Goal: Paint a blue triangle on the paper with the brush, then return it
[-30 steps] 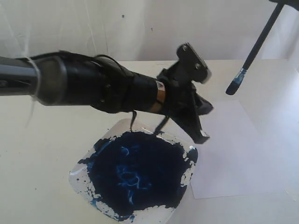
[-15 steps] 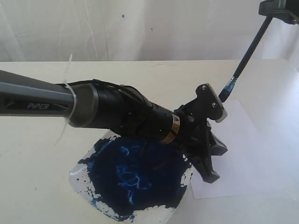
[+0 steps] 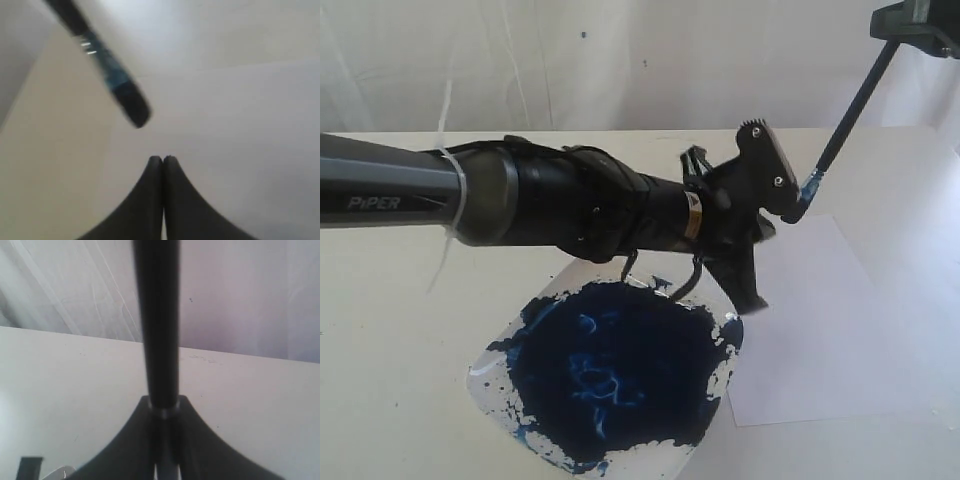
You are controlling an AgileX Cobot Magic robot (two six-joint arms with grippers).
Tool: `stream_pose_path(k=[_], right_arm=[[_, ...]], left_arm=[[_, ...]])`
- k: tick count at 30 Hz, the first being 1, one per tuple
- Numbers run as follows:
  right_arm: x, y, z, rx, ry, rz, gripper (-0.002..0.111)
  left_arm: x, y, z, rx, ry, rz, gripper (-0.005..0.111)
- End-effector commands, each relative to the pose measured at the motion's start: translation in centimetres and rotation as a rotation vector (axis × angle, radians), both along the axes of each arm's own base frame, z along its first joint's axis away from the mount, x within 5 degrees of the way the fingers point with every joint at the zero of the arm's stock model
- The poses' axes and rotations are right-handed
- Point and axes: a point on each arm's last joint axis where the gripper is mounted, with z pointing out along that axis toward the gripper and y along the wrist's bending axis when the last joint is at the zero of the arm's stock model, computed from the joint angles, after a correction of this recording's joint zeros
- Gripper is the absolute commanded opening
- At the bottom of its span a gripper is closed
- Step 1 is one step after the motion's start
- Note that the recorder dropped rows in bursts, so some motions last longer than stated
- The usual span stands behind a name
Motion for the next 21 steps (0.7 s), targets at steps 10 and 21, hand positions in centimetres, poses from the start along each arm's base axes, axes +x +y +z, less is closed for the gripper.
stream_pose_path(k=[10,21], right_arm=[[0.1,0.0,0.3,0.013,-0.015,0.001,0.0],[0.0,0.1,0.4,0.032,-0.014,0.01,0.0]], left_arm=[[-0.3,5.8,1.1,0.376,0.033,0.334,0.0],[-8.5,-1.9,-3.1,0.253,0.509,-0.406,0.0]])
